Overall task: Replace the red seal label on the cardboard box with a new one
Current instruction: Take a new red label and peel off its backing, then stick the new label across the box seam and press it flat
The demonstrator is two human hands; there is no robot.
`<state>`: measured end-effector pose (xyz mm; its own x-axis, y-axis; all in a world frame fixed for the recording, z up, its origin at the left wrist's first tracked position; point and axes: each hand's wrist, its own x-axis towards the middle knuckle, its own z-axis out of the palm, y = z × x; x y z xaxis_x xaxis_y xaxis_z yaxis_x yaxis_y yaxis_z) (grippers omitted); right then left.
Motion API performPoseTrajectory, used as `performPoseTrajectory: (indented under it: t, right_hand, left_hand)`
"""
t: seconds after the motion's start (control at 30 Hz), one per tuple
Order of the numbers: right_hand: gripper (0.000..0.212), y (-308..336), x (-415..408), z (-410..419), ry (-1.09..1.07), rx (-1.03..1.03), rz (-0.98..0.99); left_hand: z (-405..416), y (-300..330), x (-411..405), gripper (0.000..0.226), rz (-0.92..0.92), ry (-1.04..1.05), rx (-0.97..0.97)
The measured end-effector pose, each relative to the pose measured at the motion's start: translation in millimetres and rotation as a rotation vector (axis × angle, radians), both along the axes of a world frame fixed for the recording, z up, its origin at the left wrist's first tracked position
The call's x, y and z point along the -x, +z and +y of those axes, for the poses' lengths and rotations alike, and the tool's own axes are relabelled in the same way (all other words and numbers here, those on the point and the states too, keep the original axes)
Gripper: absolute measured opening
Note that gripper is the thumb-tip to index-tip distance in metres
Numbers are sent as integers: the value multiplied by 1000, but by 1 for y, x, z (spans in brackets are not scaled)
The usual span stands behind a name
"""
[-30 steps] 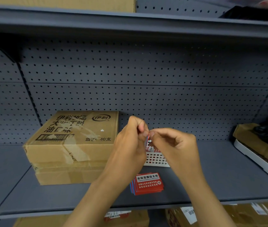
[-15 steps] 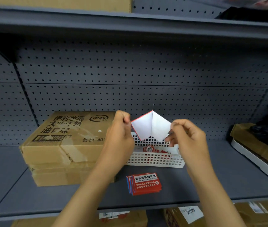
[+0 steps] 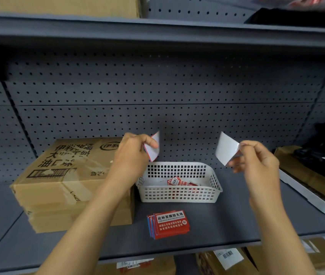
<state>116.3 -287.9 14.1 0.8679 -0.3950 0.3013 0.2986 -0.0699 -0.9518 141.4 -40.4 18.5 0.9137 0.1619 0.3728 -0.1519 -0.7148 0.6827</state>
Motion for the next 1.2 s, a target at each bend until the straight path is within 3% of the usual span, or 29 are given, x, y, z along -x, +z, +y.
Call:
performPoseTrajectory:
  t: [0.3,0.47,0.73,0.87,1.03,1.2]
  right_hand:
    - [26,-8,-7,0,48,5,11]
    - [25,-14,-11,2,69,11,33]
    - [22,-12,-16,17,89,-8,35]
    - [19,-7,-15,29,93,13,-17]
    - [16,3,-7,43,153,-21,-96]
    - [18,9,7,68,255,55,-177]
  left_hand:
    - [-31,-42,-41,52,135,-119,21]
    - [-34,-57,-49,19,116,-72,55]
    - [-48,-24,-25,18,-147,-202,234]
    - [-63,-2,8,21,-295,-365,174]
    - [-60,11,29,47,-207,-425,149]
    - [-49,15,44,40,-282,-272,194]
